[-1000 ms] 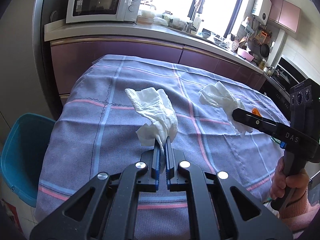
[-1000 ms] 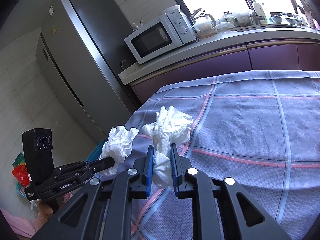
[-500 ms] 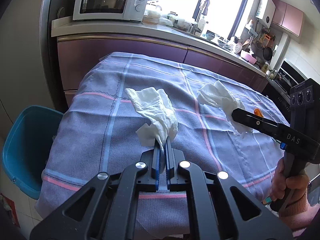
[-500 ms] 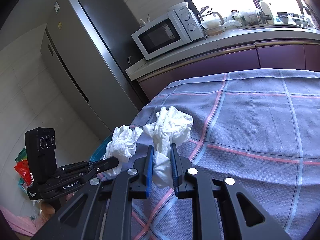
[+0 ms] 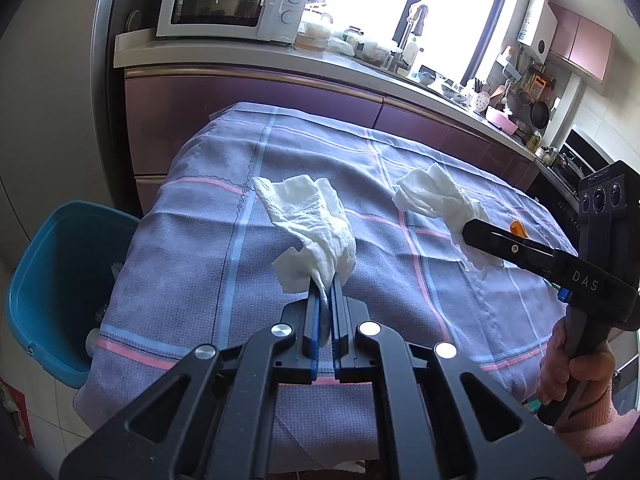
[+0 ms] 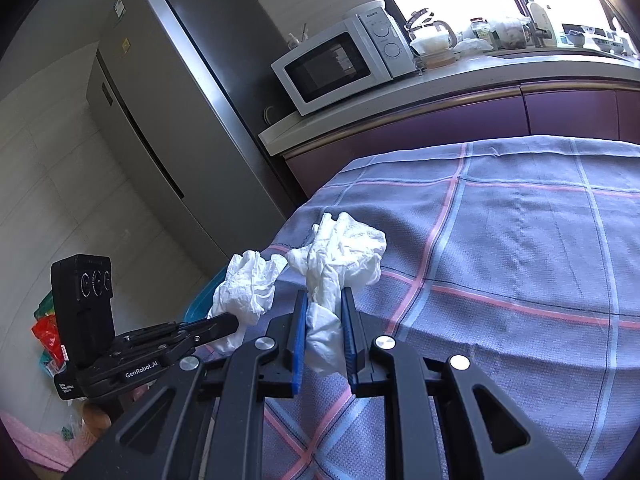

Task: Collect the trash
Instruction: 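Carry the white tissues in both grippers toward the teal bin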

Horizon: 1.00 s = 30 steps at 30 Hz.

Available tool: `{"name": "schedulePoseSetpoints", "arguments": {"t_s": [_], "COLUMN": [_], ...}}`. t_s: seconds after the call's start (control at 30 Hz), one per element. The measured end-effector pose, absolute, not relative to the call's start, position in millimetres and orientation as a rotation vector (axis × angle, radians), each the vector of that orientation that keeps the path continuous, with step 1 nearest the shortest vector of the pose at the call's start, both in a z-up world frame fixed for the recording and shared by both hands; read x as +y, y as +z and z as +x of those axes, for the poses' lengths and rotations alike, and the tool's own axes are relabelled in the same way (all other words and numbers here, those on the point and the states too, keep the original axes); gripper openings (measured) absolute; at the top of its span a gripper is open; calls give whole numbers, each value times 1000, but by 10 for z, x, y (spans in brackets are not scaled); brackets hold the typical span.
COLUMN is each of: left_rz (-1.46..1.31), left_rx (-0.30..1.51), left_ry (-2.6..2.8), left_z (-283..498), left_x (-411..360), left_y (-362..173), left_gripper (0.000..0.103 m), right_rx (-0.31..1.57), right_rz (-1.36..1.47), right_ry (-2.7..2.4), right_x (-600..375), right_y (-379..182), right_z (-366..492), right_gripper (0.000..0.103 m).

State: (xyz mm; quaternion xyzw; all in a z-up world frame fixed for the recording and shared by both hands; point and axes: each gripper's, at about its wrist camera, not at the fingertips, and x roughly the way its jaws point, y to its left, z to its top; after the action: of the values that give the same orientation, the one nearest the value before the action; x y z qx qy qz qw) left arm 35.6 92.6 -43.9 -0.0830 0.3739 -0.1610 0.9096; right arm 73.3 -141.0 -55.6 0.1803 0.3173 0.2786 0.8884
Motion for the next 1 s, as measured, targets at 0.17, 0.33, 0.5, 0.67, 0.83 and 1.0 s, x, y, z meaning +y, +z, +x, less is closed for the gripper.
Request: {"name": "schedulePoseSetpoints", "arguments": {"t_s": [0.17,0.33,0.5,0.67,0.83,1.0], "left_rz": [-175,-186,-189,-194,-195,-198], "left_rx": [769,769,767,762,757,752], "left_ry": [-330,-331,-325,-317,-311,-301], "left_z": [352,338,328,298,254,210], "left_x": [958,1009,1042,1094,1127,1165], "left_y": [-443,-446,-455,-448,-431,-416], "left_gripper": [5,5,5,5,5,5], "right_rx": [659,659,660,661,662,663], "right_rz": [370,365,361,353,345,337], "right_ry": [588,599,611,621,635,645], "right_x": [-1374,-1344,-1300,-1250,-1199,-1140], "right_y": [-548,-549,-546,-536,-525,-506], "right_z": [732,743,757,765,768,765], "right_gripper": [15,15,15,15,15,15]}}
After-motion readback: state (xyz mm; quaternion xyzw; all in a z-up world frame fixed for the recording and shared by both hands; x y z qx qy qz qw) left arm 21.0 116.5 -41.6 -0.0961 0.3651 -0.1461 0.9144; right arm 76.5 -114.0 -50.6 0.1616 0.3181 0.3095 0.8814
